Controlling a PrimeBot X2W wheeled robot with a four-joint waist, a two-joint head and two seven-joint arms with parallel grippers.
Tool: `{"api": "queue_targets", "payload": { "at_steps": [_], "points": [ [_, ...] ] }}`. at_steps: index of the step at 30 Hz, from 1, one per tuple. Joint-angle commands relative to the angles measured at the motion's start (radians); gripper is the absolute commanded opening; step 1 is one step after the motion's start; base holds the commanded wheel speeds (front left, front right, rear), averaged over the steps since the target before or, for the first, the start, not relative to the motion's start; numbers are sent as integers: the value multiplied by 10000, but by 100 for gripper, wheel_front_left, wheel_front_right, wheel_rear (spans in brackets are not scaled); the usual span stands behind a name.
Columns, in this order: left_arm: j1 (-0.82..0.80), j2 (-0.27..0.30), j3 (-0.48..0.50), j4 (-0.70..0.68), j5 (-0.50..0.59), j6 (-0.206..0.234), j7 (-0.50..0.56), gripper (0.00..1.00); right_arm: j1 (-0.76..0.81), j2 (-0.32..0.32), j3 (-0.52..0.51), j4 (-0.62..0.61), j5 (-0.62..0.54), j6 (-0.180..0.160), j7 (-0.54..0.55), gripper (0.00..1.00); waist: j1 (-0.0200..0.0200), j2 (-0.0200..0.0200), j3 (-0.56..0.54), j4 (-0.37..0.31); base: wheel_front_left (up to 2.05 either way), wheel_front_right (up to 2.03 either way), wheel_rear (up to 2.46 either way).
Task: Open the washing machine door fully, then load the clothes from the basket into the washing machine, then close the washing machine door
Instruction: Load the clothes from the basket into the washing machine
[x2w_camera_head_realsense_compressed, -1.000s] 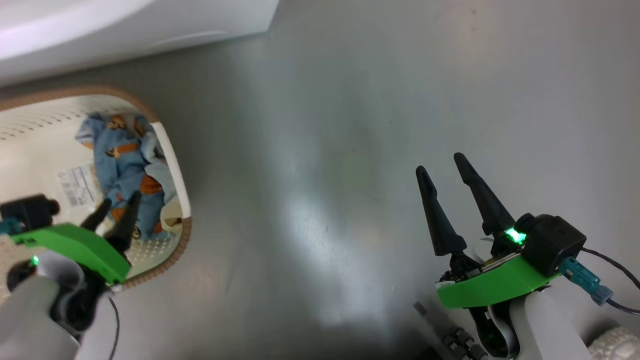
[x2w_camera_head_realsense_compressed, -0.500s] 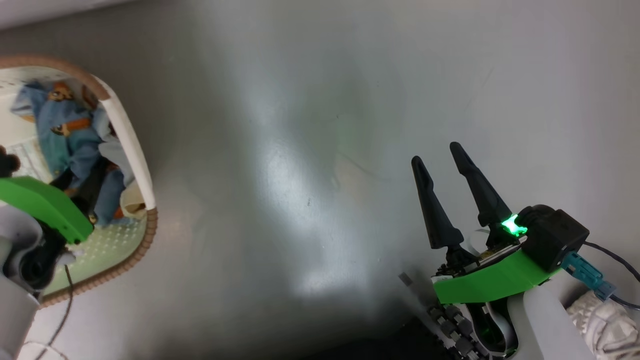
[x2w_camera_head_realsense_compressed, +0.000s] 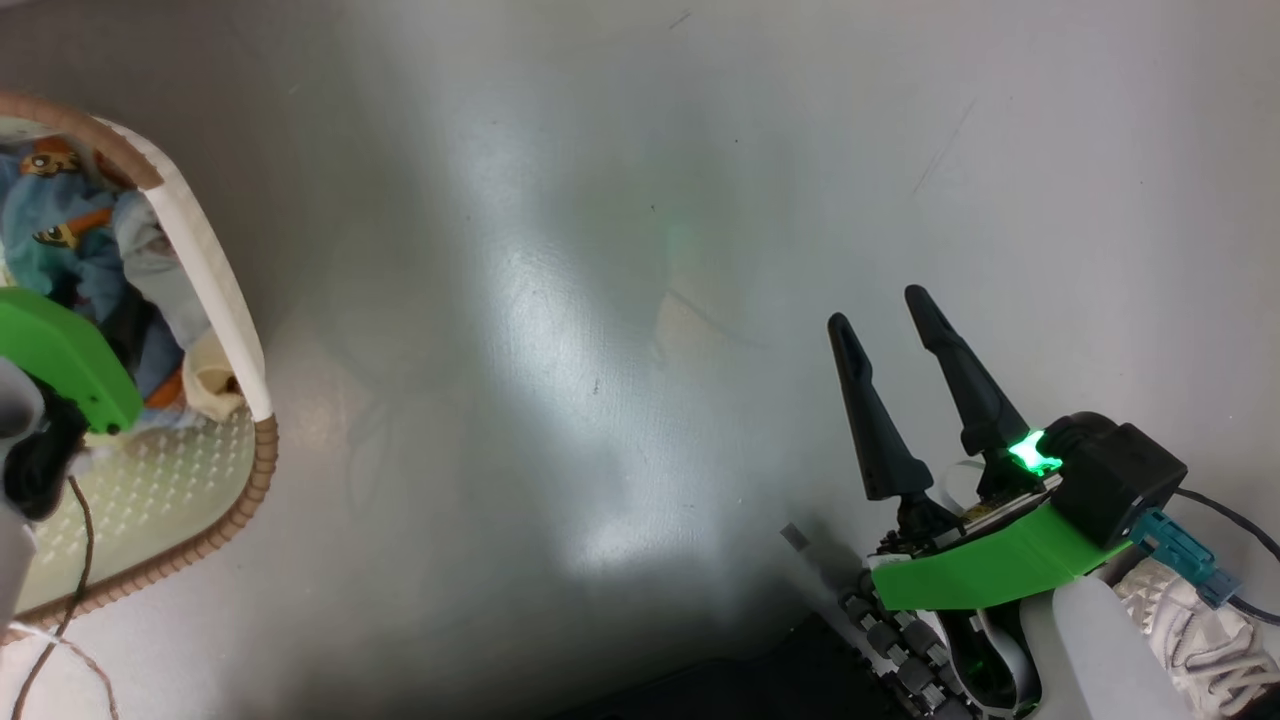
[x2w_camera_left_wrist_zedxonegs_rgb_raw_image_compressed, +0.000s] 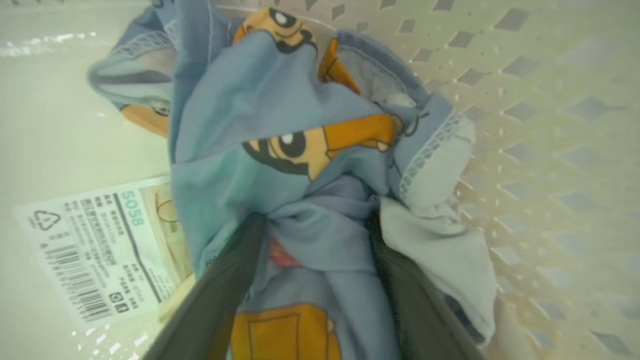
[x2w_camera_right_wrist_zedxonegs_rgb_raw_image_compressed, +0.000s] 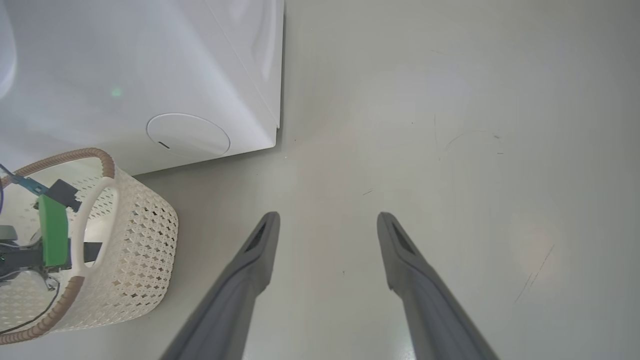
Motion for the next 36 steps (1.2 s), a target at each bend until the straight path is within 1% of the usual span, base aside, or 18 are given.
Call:
{"api": "queue_targets", "payload": {
  "at_steps": [1,2,5,10,17,20,22,30,32,36],
  "points": [
    [7,274,120,281,162,34,-181,72,637,3,165,-198,95,88,-46,100,0,-1,-15,0,0,0,0],
    [-52,212,29,468,280,43,-233,0,645,3,161,-197,97,88,-46,100,0,-1,-29,-8,0,0,0],
    [-88,88,-106,987,437,34,-407,0,573,3,165,-207,146,88,-46,100,0,-1,-107,-49,0,0,0],
    [-3,65,-172,1638,626,28,-1155,0,298,3,178,-214,202,88,-46,100,0,-1,-354,-113,0,0,0],
    [612,-279,-50,1968,449,-8,-2392,0,55,3,30,-72,67,88,-46,100,0,-1,-1289,283,0,0,0],
    [914,-450,31,1982,304,-18,-2766,0,9,3,-43,28,-27,88,-46,100,0,-1,-1739,517,0,0,0],
    [1012,-503,45,1973,271,-20,-2858,0,-3,3,-56,65,-59,88,-46,100,0,-1,-1888,590,0,0,0],
    [1637,-786,300,1453,212,-25,-3308,0,-20,3,-189,330,-399,88,-46,100,0,-1,-3071,1206,0,0,0],
    [1688,-771,605,1168,389,-25,-3320,0,-11,3,-215,398,-490,88,-46,100,0,-1,-3359,1375,0,0,0],
    [2116,-828,1571,486,1018,-25,-3324,0,-27,3,-285,537,-591,88,-46,100,0,-1,-3960,1684,0,0,0]
  ]
}}
